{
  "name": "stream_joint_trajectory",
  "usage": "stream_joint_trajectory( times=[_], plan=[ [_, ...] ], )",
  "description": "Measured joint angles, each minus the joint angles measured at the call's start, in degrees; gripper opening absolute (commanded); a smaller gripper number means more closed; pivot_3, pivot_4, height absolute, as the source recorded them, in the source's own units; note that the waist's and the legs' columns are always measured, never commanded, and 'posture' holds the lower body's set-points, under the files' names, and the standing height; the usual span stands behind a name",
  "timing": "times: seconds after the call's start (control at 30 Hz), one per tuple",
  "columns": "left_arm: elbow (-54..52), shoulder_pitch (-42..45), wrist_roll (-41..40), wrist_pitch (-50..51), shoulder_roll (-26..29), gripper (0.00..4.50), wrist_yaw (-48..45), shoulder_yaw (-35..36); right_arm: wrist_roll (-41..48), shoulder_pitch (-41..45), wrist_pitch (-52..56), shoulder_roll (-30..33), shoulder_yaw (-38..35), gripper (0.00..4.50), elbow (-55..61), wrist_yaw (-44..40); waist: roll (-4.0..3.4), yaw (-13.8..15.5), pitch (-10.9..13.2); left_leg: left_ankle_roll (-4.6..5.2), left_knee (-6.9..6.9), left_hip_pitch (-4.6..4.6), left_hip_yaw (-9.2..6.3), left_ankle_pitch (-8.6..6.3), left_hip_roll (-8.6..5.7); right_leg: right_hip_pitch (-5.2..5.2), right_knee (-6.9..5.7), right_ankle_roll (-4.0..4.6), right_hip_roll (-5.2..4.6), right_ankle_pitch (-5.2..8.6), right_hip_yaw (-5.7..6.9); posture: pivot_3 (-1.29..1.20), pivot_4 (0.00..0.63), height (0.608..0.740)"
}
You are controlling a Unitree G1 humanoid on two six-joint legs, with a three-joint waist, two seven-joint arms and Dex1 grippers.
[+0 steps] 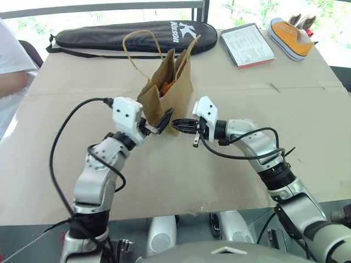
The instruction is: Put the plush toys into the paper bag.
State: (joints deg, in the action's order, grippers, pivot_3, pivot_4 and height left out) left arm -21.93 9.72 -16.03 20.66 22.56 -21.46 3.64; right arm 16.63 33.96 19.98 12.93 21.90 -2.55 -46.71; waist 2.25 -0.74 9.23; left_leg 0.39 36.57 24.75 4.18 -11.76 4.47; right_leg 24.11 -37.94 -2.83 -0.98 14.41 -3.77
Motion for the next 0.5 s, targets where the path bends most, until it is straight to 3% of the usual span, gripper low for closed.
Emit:
stream_joint_trajectory(
  times=[0.13, 0.37, 0.5],
  plan=[
    [2.7, 2.2, 2.4, -1.6, -2.8, 3.37, 2.1, -0.5, 0.0, -3.2, 1.8, 2.2, -0.8, 0.0, 4.1, 0.1, 0.0, 0.0, 0.0, 0.0, 0.0, 0.0, -0.01, 0.0, 0.0, -0.01, 0.0, -0.01, 0.0, -0.01, 0.0, 0.0, 0.15, 0.74],
    [7.3, 3.3, 0.9, -6.3, -1.9, 0.02, -3.7, -1.1, 0.1, -10.0, 5.0, 6.6, -4.3, 0.0, 14.0, 2.3, 0.0, 0.0, 0.0, 0.0, 0.0, -0.02, -0.04, 0.0, 0.0, -0.01, -0.02, -0.01, 0.02, 0.0, 0.01, 0.0, 0.15, 0.74],
    [12.6, 6.2, -4.9, -9.4, 3.5, 0.02, -16.5, 1.1, 0.8, -14.2, 5.4, 8.8, -7.2, 0.0, 19.5, 3.4, 0.0, 0.0, 0.0, 0.0, 0.01, -0.01, -0.03, 0.0, -0.01, -0.01, -0.01, -0.01, 0.02, 0.01, 0.01, 0.0, 0.15, 0.74]
  ],
)
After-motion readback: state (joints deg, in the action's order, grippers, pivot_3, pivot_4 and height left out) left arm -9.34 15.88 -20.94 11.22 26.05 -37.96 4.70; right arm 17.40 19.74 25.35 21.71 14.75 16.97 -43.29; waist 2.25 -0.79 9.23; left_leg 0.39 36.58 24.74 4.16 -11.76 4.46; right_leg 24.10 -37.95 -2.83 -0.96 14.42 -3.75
